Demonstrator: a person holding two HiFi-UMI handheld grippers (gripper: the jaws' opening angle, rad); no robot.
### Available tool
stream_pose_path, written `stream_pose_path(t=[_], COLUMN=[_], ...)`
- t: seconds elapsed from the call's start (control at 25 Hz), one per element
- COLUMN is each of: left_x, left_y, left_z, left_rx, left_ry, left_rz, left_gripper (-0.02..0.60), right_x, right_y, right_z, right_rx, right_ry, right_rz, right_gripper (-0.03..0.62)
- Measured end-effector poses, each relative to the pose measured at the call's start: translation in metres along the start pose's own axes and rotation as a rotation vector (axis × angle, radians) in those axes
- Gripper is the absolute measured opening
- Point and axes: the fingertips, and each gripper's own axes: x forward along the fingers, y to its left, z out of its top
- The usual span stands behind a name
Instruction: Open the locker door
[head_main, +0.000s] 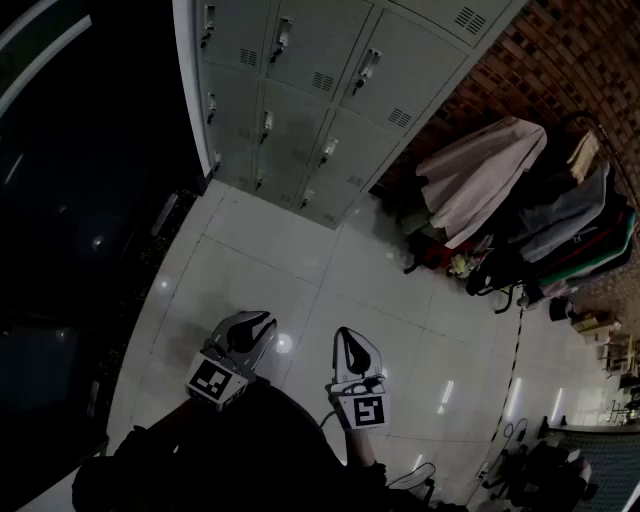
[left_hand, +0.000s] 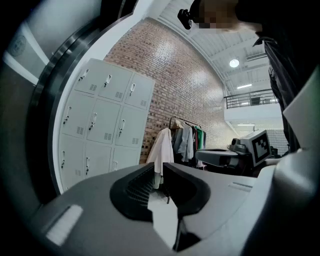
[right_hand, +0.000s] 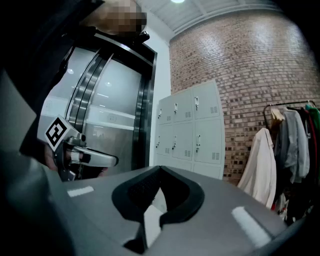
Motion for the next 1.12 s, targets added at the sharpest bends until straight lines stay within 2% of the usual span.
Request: stream_pose_path(t=[0.16, 0.28, 0.4, 0.52, 0.72, 0.88, 1.12], left_x=[0.026, 0.036, 0.049, 0.067, 0.104, 0.133, 0.188], left_y=[0.075, 0.13, 0.173, 0.198, 0.234, 0.267, 0.317], left_z=[0.028, 0.042, 0.05, 0.058, 0.073, 0.077, 0.097], left_rx=[0.037, 0.029, -0.002, 0.006, 0.004, -0.007, -0.017], left_ry=[0.001, -0.013, 0.005, -0.018, -0.044, -0.052, -0.036], left_rz=[-0.014, 0.011, 0.042, 0.035, 0.03, 0.068, 0.126], left_gripper=[0.077, 0.08, 0.08, 0.08, 0.091, 0.091, 0.091], right_x=[0.097, 0.161, 0.214, 0.256, 0.323, 0.393, 0.506], right_y=[-0.029, -0.046, -0.064, -0.081, -0.118, -0.167, -0.256], right_z=[0.022, 0.042, 0.061, 0.07, 0.061, 0.064, 0.092], right_rx=[-0.02, -0.035, -0.051, -0.06, -0.091, -0.113, -0.159], right_ry=[-0.015, -0.038, -0.066, -0.078, -0.089, -0.092, -0.109], right_rz=[-0.014, -0.033, -0.059, -0.067, -0.058, -0.065, -0.098], right_gripper=[-0.008, 0.021, 0.021, 0.022, 0.037, 0.054, 0.055])
